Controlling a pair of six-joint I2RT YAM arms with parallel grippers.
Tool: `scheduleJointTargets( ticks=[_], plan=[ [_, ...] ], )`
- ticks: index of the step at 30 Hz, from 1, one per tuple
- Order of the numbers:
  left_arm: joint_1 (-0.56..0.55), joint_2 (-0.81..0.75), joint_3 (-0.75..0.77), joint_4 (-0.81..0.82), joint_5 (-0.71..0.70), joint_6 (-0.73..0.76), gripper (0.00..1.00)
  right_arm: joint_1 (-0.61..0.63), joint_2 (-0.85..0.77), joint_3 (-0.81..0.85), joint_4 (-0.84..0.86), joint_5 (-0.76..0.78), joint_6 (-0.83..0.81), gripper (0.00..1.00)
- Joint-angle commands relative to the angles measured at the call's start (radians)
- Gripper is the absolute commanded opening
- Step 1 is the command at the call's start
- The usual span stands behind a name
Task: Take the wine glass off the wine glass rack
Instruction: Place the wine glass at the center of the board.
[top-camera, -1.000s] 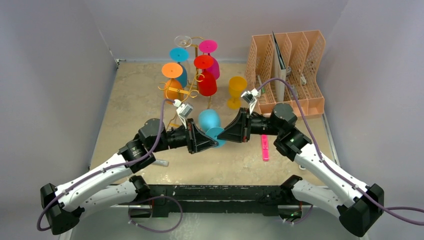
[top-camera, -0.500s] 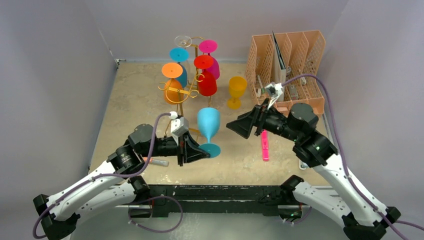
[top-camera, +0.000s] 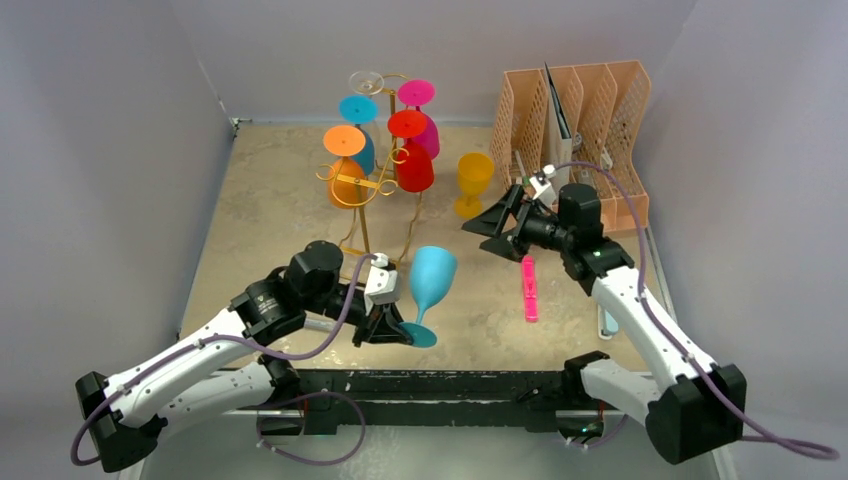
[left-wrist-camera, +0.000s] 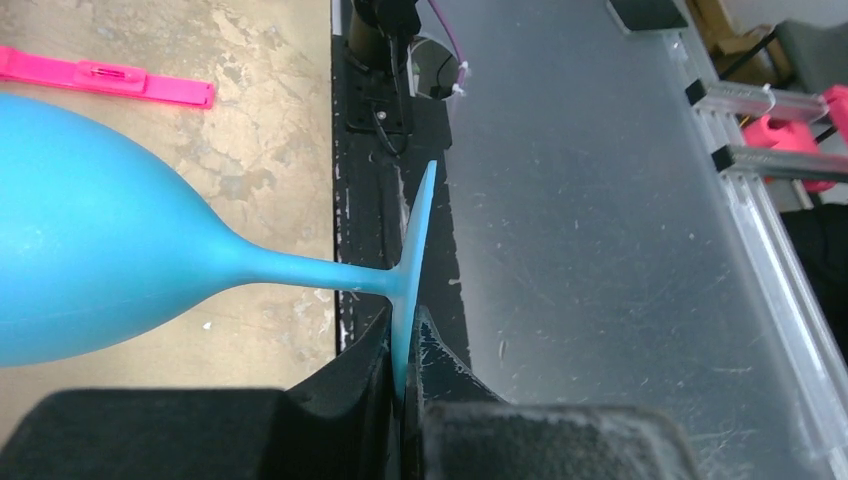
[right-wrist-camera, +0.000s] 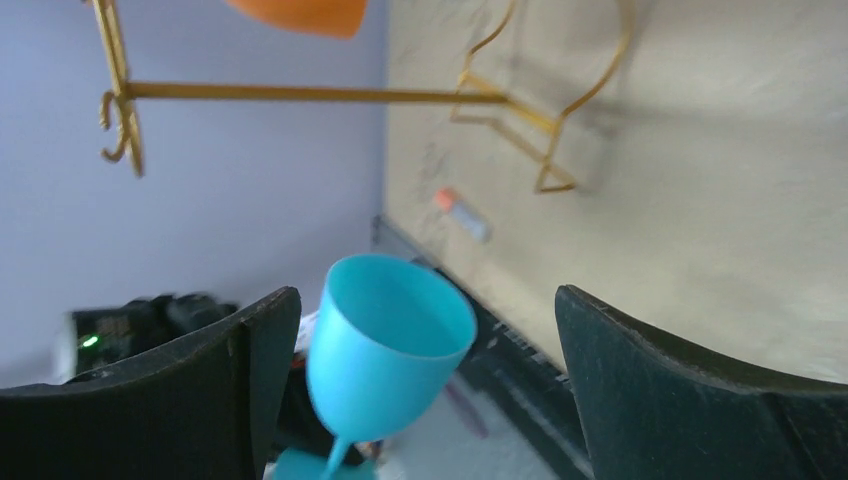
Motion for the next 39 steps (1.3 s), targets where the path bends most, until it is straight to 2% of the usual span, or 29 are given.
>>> scheduleJointTargets(
  ticks=[1, 4, 8, 13, 21, 28, 30, 32, 39],
  plan=[
    [0.002, -0.003, 0.043, -0.06, 0.019, 0.152, 0.0, 0.001, 0.028, -0.046, 0.452, -0.309, 0.277, 0.99],
    [0.002, -0.002, 0.038, -0.07, 0.01, 0.201, 0.0, 0.001, 0.037, -0.029, 0.408, -0.325, 0.231, 0.95],
    [0.001, -0.017, 0.022, -0.089, 0.027, 0.292, 0.0, 0.004, 0.048, 0.019, 0.335, -0.45, 0.111, 0.95],
    [0.002, -0.038, 0.02, -0.079, 0.017, 0.314, 0.0, 0.018, 0.071, 0.104, 0.043, -0.509, -0.085, 0.9],
    [0.002, 0.0, 0.031, -0.086, 0.087, 0.318, 0.0, 0.149, 0.147, 0.103, 0.161, -0.545, -0.077, 0.81],
    [0.002, -0.004, 0.041, -0.115, 0.085, 0.321, 0.0, 0.158, 0.186, 0.135, 0.213, -0.621, -0.062, 0.59],
    [0.002, -0.008, 0.056, -0.169, 0.055, 0.349, 0.0, 0.158, 0.181, 0.138, 0.211, -0.667, -0.066, 0.5],
    [0.001, -0.012, 0.079, -0.228, 0.027, 0.382, 0.0, 0.158, 0.168, 0.138, 0.204, -0.701, -0.072, 0.46],
    [0.002, 0.009, 0.105, -0.255, 0.027, 0.402, 0.0, 0.195, 0.152, 0.158, 0.141, -0.747, -0.108, 0.41]
  ],
)
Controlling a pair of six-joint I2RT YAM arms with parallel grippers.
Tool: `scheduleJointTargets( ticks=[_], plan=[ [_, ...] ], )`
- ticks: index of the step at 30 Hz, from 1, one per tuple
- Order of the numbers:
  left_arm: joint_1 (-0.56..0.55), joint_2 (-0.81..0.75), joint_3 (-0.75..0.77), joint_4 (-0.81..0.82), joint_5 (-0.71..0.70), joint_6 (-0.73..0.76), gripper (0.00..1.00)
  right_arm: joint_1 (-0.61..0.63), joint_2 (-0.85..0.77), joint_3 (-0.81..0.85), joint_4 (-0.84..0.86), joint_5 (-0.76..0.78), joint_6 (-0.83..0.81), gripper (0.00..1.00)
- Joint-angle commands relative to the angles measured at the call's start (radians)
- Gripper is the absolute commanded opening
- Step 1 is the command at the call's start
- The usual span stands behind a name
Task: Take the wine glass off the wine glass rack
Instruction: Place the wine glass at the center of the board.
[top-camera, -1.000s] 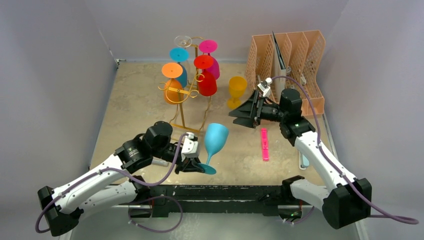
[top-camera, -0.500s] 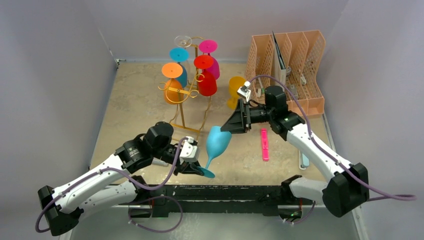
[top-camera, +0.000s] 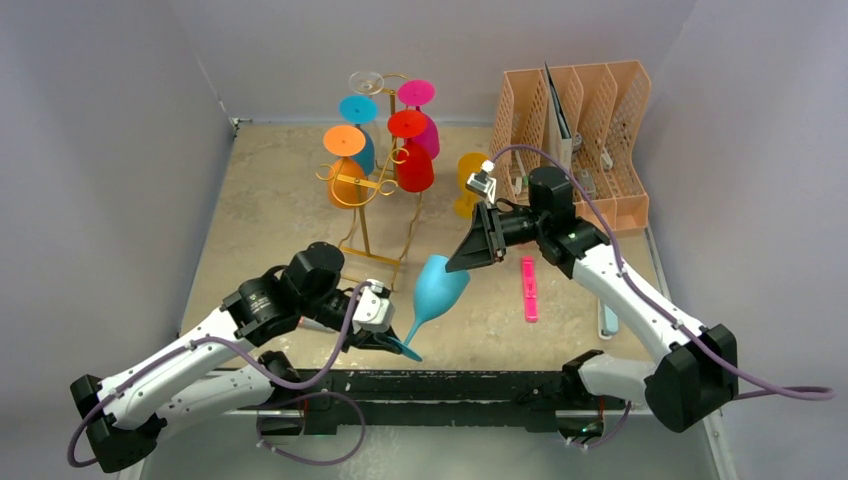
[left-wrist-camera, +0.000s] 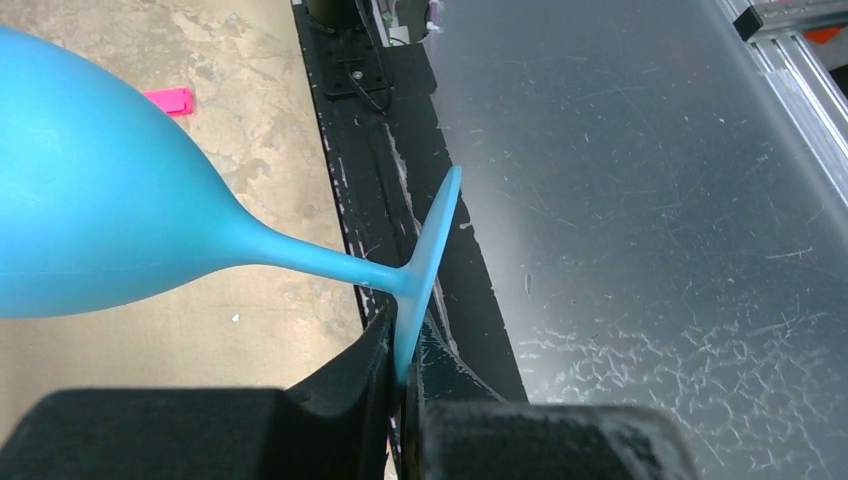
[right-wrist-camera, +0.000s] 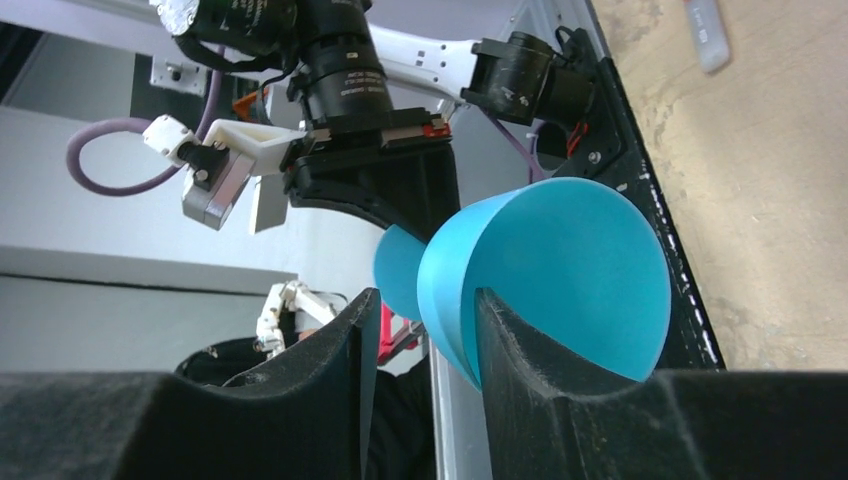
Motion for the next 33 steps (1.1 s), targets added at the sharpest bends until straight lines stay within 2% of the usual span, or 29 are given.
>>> scheduleJointTargets(
  ticks=[1, 14, 20, 26, 27, 29, 31, 33],
  plan=[
    [0.003, 0.018, 0.04, -0.008, -0.03, 0.031, 0.0, 0.044, -0.023, 0.064, -0.034, -0.103, -0.037, 0.39],
    [0.004, 0.023, 0.033, 0.018, -0.063, 0.028, 0.0, 0.062, -0.059, 0.047, -0.033, -0.066, -0.033, 0.09],
    [0.003, 0.024, 0.044, -0.005, -0.086, 0.013, 0.0, 0.064, -0.083, 0.051, -0.022, -0.009, 0.013, 0.0],
    [0.004, 0.025, 0.038, 0.017, -0.088, 0.003, 0.0, 0.065, -0.099, 0.059, -0.012, -0.02, 0.023, 0.0],
    [0.004, 0.028, 0.039, 0.019, -0.089, 0.004, 0.0, 0.065, -0.099, 0.059, -0.013, -0.019, 0.023, 0.02],
    [0.004, 0.032, 0.039, 0.023, -0.091, 0.004, 0.0, 0.065, -0.099, 0.056, -0.008, -0.013, 0.027, 0.09],
    [0.003, 0.036, 0.041, 0.024, -0.091, 0.002, 0.0, 0.065, -0.099, 0.051, 0.015, -0.011, 0.044, 0.26],
    [0.003, 0.039, 0.04, 0.024, -0.09, 0.002, 0.0, 0.065, -0.099, 0.047, 0.047, -0.014, 0.065, 0.33]
  ],
)
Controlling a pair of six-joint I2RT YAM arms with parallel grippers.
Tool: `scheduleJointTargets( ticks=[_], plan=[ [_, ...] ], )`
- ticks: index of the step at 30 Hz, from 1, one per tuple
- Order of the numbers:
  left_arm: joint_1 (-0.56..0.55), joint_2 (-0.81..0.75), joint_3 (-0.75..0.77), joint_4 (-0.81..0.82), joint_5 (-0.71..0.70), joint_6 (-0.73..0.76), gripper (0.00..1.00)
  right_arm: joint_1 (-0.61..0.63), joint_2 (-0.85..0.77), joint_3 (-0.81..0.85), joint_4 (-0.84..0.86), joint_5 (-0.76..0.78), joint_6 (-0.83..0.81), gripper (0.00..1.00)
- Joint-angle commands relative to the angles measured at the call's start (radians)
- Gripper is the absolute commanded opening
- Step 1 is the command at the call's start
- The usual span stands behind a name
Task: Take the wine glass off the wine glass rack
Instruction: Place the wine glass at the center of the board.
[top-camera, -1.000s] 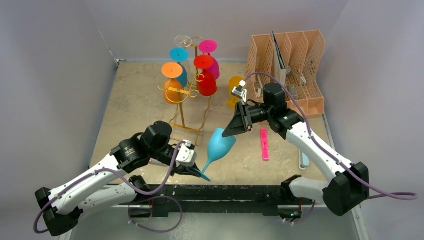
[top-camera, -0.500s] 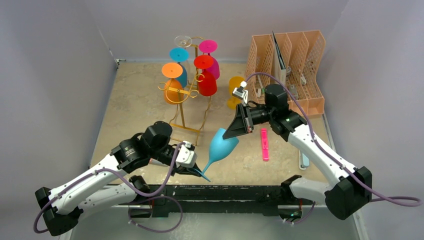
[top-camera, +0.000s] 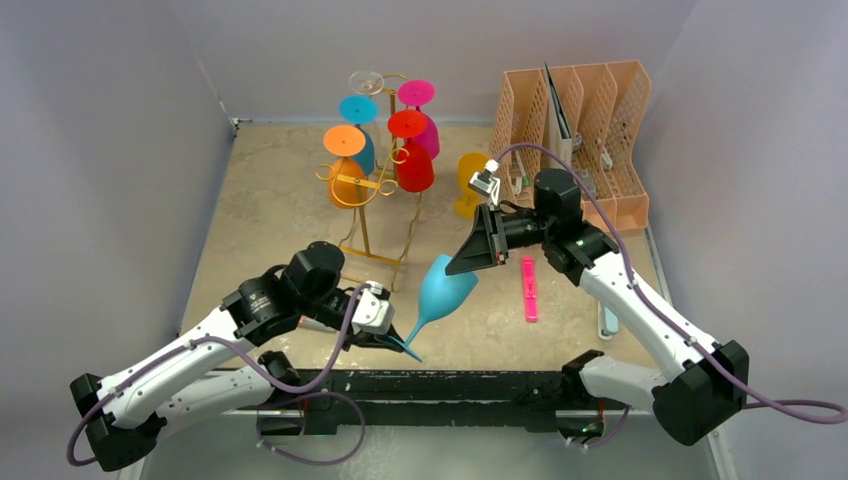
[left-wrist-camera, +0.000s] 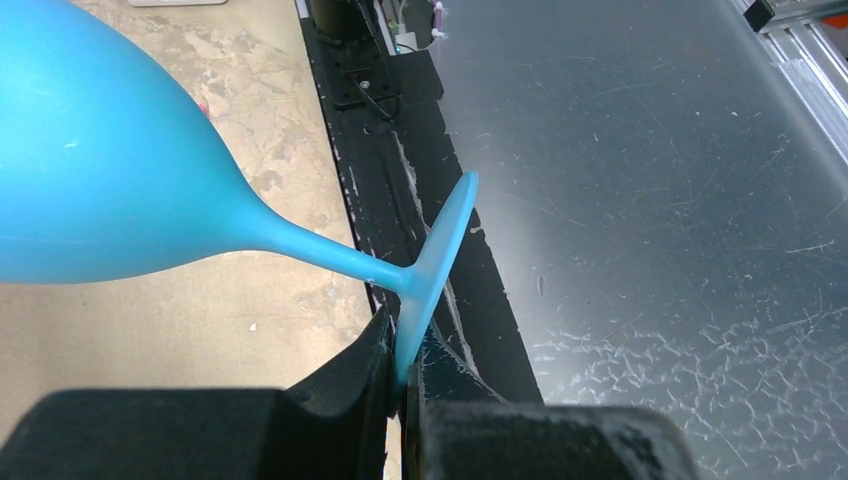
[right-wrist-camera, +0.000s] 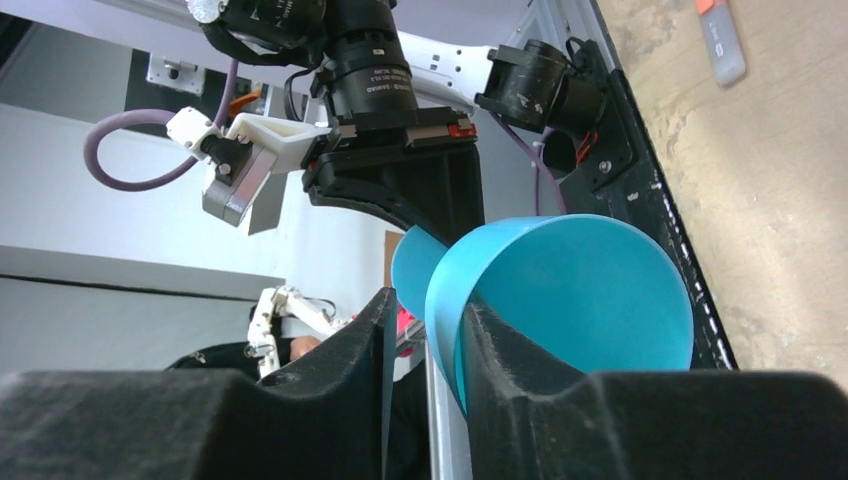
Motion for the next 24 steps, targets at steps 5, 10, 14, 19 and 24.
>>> scheduleJointTargets(
  ticks=[5, 10, 14, 19, 24],
  plan=[
    [0.011, 0.023, 0.025, 0.018, -0.081, -0.037, 0.0, 0.026, -0.032, 0.015, 0.129, -0.059, 0.082, 0.26],
    [0.01, 0.019, 0.023, 0.018, -0.084, -0.033, 0.0, 0.026, -0.032, 0.018, 0.13, -0.056, 0.084, 0.0],
    [0.01, 0.023, 0.024, 0.018, -0.094, -0.031, 0.12, 0.026, -0.035, 0.018, 0.124, -0.042, 0.07, 0.0],
    [0.011, 0.022, 0.031, 0.019, -0.109, -0.033, 0.44, 0.026, -0.035, 0.032, 0.043, -0.017, 0.014, 0.0],
    [0.01, -0.001, 0.022, 0.025, -0.154, -0.034, 0.74, 0.026, -0.033, 0.123, -0.325, 0.073, -0.21, 0.0]
  ],
)
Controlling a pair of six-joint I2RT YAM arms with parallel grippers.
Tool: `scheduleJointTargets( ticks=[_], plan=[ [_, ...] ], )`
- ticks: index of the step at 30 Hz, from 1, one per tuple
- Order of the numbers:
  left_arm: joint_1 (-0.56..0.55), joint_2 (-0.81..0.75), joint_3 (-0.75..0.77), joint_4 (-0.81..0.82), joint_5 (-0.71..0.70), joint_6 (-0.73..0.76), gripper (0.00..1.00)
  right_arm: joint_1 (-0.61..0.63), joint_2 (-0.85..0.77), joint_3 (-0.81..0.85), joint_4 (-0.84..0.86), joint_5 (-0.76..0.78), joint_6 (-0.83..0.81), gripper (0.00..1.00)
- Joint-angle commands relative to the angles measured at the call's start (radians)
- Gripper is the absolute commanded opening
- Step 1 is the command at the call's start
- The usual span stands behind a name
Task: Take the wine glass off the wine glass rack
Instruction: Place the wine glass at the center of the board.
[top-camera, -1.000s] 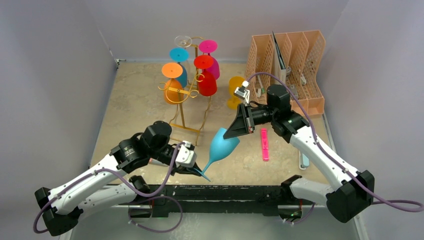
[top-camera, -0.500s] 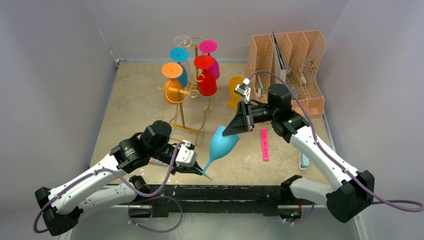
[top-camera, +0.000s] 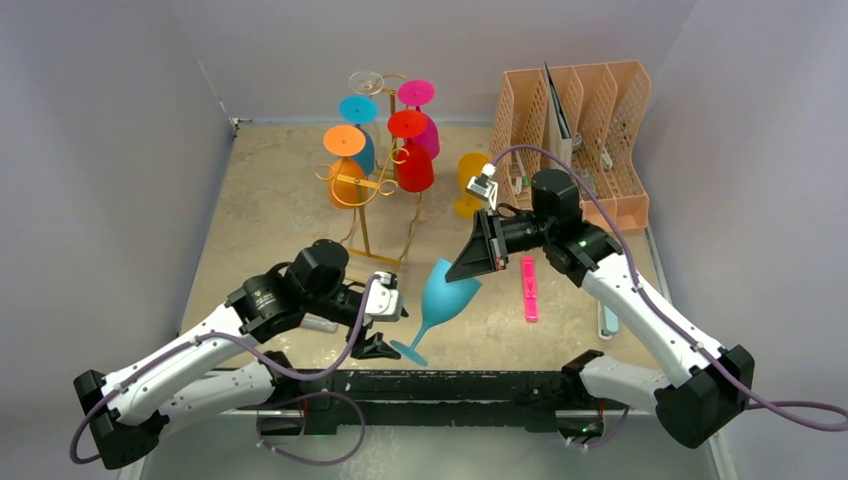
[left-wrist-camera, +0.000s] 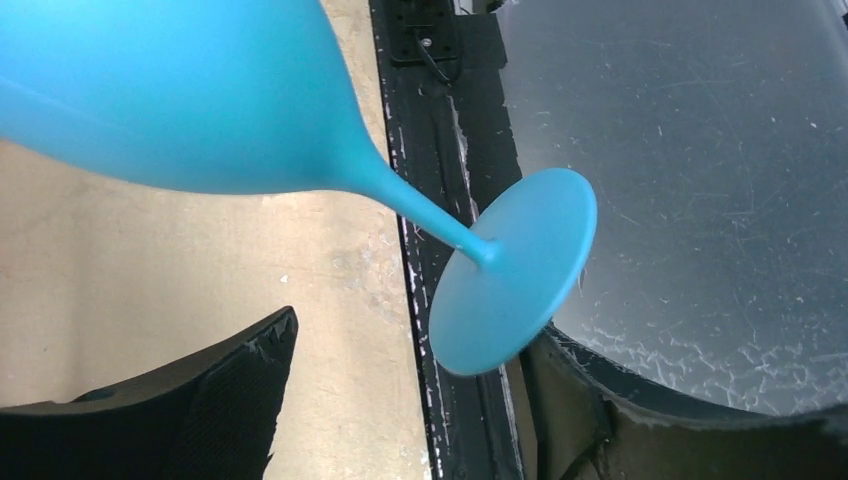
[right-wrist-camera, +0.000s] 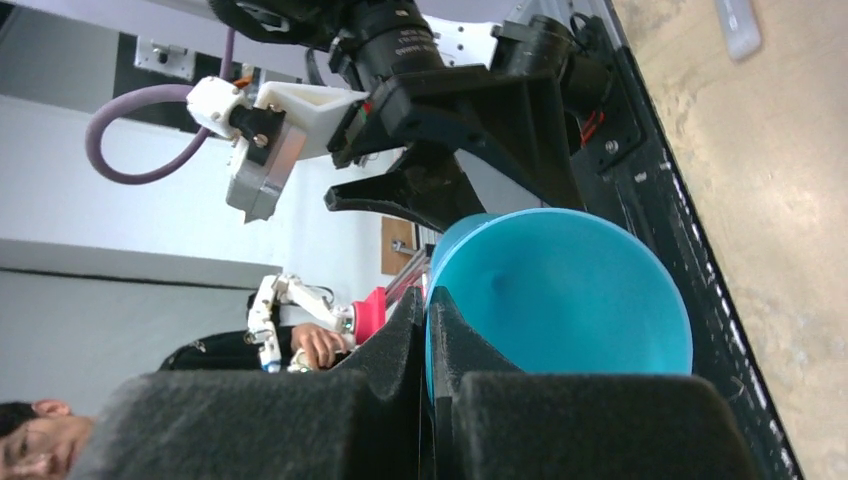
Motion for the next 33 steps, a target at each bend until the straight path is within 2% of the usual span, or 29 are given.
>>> scheduleJointTargets(
  ticks=[1, 3, 5, 7, 14, 18, 25, 33],
  plan=[
    [0.006, -0.032, 0.019, 0.03, -0.057, -0.005, 0.76, 0.006, -0.014, 0.13, -0.373, 0.096, -0.249, 0.0],
    [0.007, -0.048, 0.014, 0.027, -0.095, -0.01, 0.79, 0.006, -0.005, 0.176, -0.498, 0.186, -0.341, 0.0],
    [0.007, -0.066, 0.002, 0.031, -0.137, -0.02, 0.81, 0.006, 0.001, 0.198, -0.548, 0.251, -0.377, 0.0],
    [0.006, -0.083, -0.01, 0.04, -0.176, -0.028, 0.82, 0.006, 0.0, 0.206, -0.561, 0.345, -0.385, 0.0],
    [0.007, -0.156, -0.05, 0.088, -0.334, -0.071, 0.86, 0.006, -0.017, 0.203, -0.63, 0.871, -0.508, 0.0],
    [0.007, -0.205, -0.068, 0.101, -0.455, -0.104, 0.88, 0.006, -0.009, 0.188, -0.622, 1.064, -0.61, 0.0],
    [0.006, -0.258, -0.097, 0.107, -0.635, -0.137, 0.89, 0.006, 0.045, 0.122, -0.43, 1.164, -0.708, 0.0],
    [0.006, -0.342, -0.157, 0.126, -0.717, -0.145, 0.89, 0.013, 0.196, 0.139, -0.251, 1.261, -0.736, 0.0]
  ],
)
